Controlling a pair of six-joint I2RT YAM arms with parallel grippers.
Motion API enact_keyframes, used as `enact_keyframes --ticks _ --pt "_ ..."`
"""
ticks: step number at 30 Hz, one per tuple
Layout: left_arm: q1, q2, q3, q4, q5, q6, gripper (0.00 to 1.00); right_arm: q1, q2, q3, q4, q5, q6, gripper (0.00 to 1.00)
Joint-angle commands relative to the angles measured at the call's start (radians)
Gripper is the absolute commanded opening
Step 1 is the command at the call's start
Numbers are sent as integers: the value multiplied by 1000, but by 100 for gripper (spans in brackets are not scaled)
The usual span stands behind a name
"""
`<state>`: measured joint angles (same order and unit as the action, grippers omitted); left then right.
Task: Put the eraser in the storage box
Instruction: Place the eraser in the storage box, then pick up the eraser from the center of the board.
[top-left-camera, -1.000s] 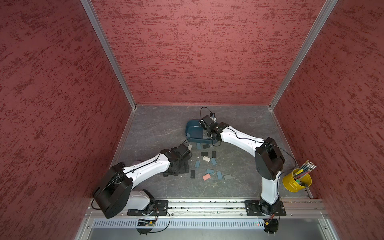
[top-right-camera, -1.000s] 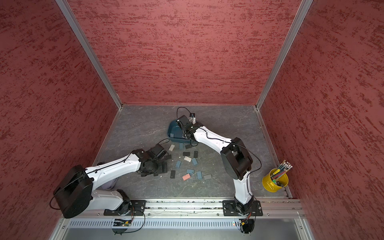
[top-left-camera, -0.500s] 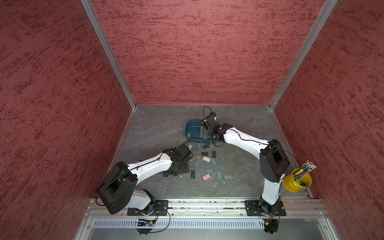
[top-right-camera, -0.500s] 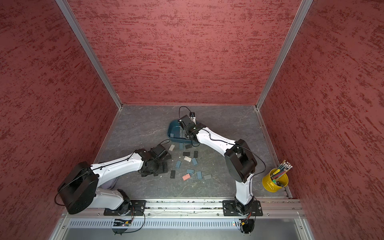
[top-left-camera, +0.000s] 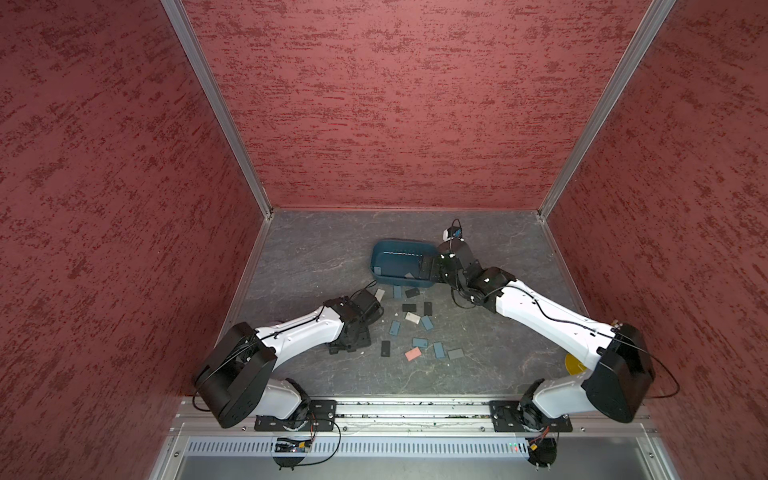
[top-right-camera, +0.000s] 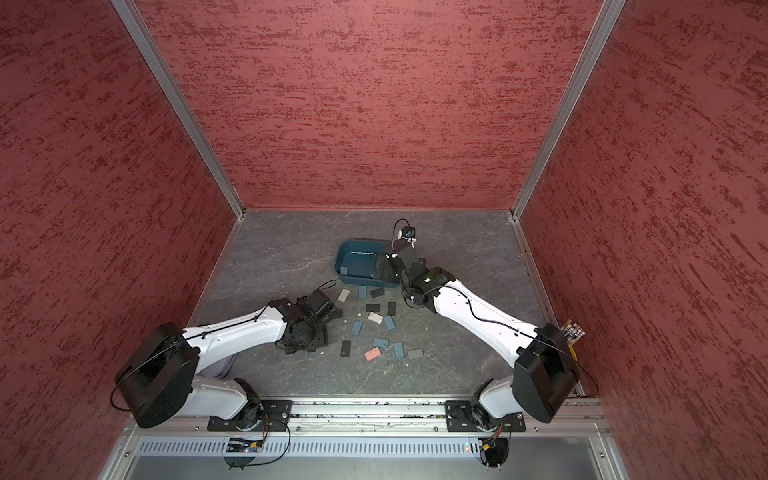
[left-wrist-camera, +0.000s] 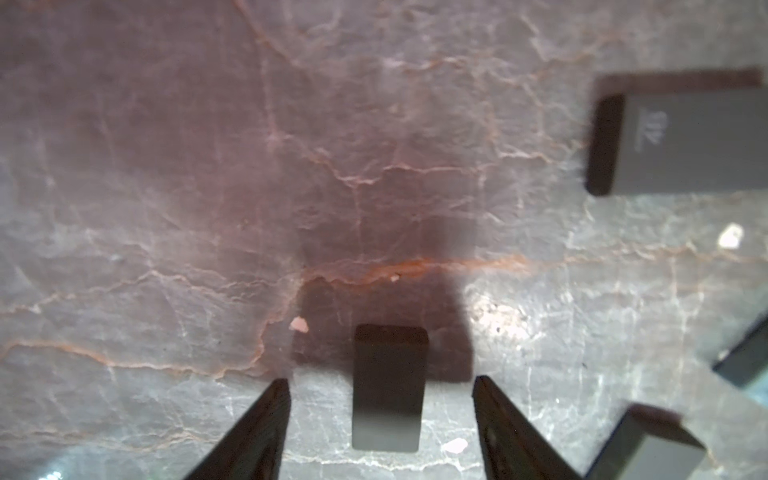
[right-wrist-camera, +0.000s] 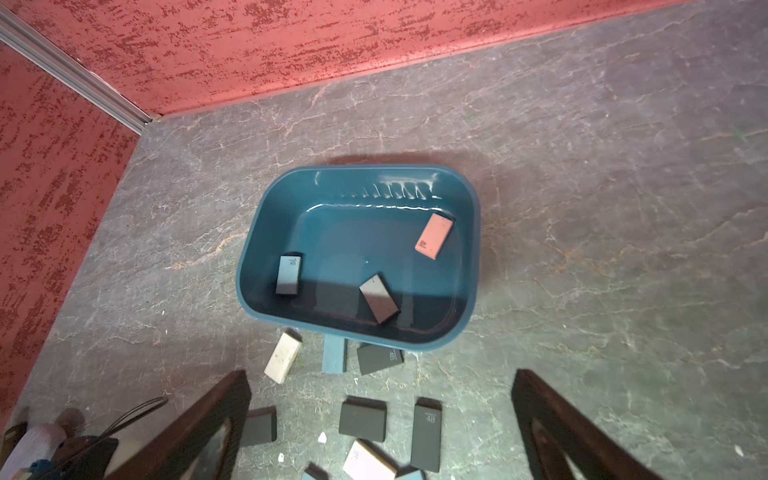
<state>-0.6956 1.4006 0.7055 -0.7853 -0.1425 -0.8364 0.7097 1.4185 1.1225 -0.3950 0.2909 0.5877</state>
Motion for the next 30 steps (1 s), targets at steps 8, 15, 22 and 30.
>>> enact_keyframes --ticks 8,15,22,30 --pt "-1 6 -3 13 -11 -14 44 2 -66 -70 51 -30 32 99" --pt "-1 20 -5 17 -8 -15 35 3 -96 -107 52 -23 38 99" --pt "-1 28 -13 26 -1 -11 27 3 -117 -138 45 -19 42 99" --pt "-2 18 -8 12 -8 -4 21 3 -133 -172 32 -18 53 99"
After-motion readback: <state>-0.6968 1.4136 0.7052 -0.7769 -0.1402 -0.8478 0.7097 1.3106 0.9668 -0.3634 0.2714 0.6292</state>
